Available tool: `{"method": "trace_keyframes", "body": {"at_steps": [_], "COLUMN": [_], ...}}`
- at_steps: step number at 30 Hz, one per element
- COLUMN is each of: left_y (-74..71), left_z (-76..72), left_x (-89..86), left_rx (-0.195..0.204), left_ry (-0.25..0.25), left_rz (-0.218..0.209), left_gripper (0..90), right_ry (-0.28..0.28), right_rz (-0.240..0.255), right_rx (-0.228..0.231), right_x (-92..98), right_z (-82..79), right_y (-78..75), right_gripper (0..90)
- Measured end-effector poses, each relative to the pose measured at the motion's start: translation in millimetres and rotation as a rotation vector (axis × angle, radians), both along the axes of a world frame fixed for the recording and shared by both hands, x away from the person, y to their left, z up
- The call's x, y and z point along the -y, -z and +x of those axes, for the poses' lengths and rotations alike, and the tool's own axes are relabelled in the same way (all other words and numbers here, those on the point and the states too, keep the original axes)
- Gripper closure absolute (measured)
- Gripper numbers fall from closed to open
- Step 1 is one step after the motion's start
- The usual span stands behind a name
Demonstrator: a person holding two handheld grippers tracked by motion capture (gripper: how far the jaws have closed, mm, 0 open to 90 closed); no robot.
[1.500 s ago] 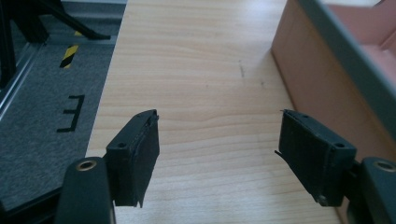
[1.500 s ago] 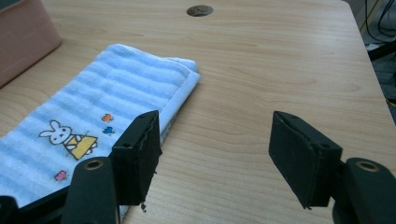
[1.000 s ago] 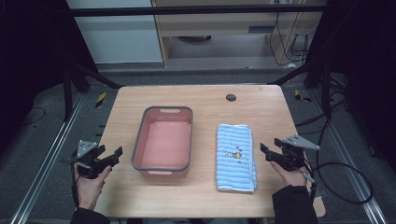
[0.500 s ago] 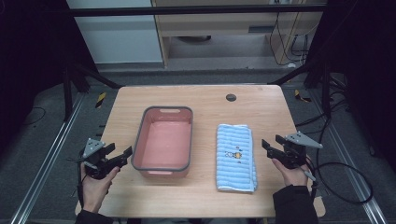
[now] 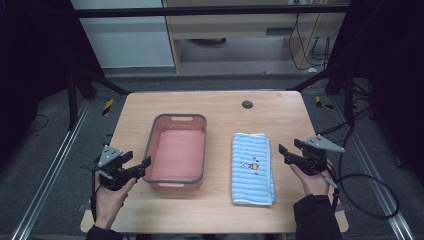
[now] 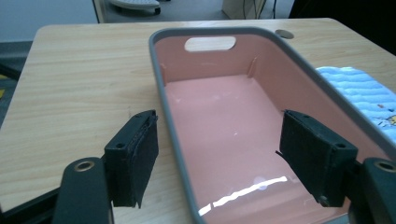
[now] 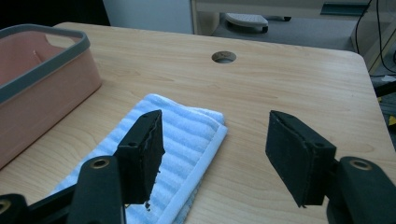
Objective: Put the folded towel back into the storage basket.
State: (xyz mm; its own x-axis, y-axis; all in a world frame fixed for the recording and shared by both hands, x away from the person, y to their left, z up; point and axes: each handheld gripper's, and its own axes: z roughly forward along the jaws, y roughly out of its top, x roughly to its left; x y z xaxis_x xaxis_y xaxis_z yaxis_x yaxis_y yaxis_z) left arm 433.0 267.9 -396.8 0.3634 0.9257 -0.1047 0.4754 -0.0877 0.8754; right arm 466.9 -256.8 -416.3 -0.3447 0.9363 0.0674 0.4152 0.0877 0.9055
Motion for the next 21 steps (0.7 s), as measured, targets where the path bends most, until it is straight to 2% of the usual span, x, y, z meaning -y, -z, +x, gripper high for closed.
{"method": "trace_keyframes", "body": {"at_steps": [4, 8, 13, 18, 21], "left_y": [-3.8, -5.0, -6.5, -5.7, -4.6], "left_z": [1.0, 3.0, 4.8, 6.0, 6.2], "left_x": [10.9, 30.3, 50.1, 69.8, 78.8], "left_rx": [0.014, 0.016, 0.019, 0.021, 0.022], "left_ry": [0.014, 0.049, 0.083, 0.118, 0.131], "left_rz": [0.009, 0.017, 0.023, 0.047, 0.044], "left_gripper": [27.6, 27.5, 27.6, 27.7, 27.8], "right_ry": [0.001, -0.002, -0.011, -0.007, -0.003], "right_rz": [0.002, 0.003, 0.001, 0.004, 0.001], "right_rx": [0.002, 0.016, 0.013, 0.015, 0.017], "right_x": [-1.4, -4.7, -8.8, -9.7, -9.5], "right_z": [1.8, 4.2, 6.5, 8.4, 9.3], "right_y": [-4.7, -11.5, -13.5, -15.7, -16.6], "right_gripper": [36.5, 39.8, 42.0, 42.7, 42.9]}}
